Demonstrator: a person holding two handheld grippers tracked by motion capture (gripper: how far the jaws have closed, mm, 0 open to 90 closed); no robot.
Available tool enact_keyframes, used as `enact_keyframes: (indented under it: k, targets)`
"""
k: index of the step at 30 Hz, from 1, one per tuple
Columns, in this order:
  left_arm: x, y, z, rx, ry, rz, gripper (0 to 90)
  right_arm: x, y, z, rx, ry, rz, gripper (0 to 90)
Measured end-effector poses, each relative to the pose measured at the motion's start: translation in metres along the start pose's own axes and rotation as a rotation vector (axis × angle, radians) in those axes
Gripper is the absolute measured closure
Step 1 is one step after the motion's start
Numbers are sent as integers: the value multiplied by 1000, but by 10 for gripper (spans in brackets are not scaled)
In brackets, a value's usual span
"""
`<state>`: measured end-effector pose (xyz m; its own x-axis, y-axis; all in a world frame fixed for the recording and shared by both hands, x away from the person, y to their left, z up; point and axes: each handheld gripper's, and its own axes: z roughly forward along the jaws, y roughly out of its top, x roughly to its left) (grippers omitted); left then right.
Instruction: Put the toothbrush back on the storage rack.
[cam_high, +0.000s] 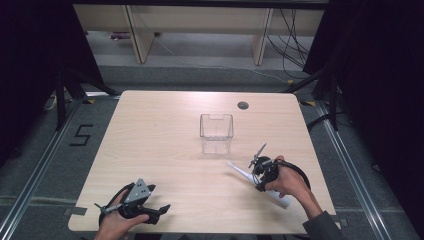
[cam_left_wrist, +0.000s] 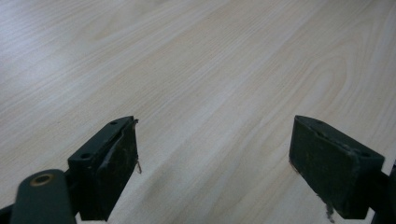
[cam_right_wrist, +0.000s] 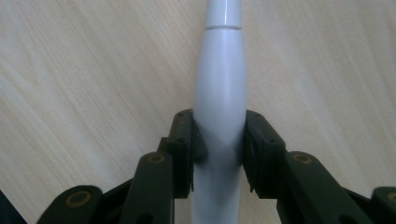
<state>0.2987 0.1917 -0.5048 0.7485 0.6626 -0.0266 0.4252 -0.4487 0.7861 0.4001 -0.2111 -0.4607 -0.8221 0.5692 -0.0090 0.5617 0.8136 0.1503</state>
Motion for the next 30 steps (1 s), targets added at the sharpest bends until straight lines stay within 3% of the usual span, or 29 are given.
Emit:
enact_keyframes:
  k: [2,4,6,7,12,14,17,22,23,26,29,30]
  targets:
    - [0,0,0,7,-6,2,149,-5,-5,-5,-42,-19,-18,671]
    - [0,0,0,2,1,2,150,-3,-7,-13,-74,-20,25,671]
    - [0,0,0,2,1,0,150,-7,-11,-20,-116,-19,11,671]
    - [2,0,0,12,16,15,150,-6,-13,-23,-135,-18,36,671]
    - [2,0,-1,23,16,18,150,-13,-20,-38,-224,-30,64,671]
    - [2,0,-1,23,0,13,150,-14,-21,-43,-265,-23,95,671]
    - [2,0,0,16,20,16,150,-18,-21,-48,-333,-17,98,671]
    - [0,0,0,-3,5,-7,150,-22,-20,-50,-456,6,155,671]
    - [0,0,0,-3,5,-7,150,-24,-20,-51,-485,-25,141,671]
    - [1,0,-2,10,4,4,150,-25,-19,-53,-526,-46,116,671]
    - [1,0,-1,8,2,11,150,-24,-18,-55,-573,-56,120,671]
    - [0,0,-1,8,1,11,150,-23,-18,-57,-563,-59,137,671]
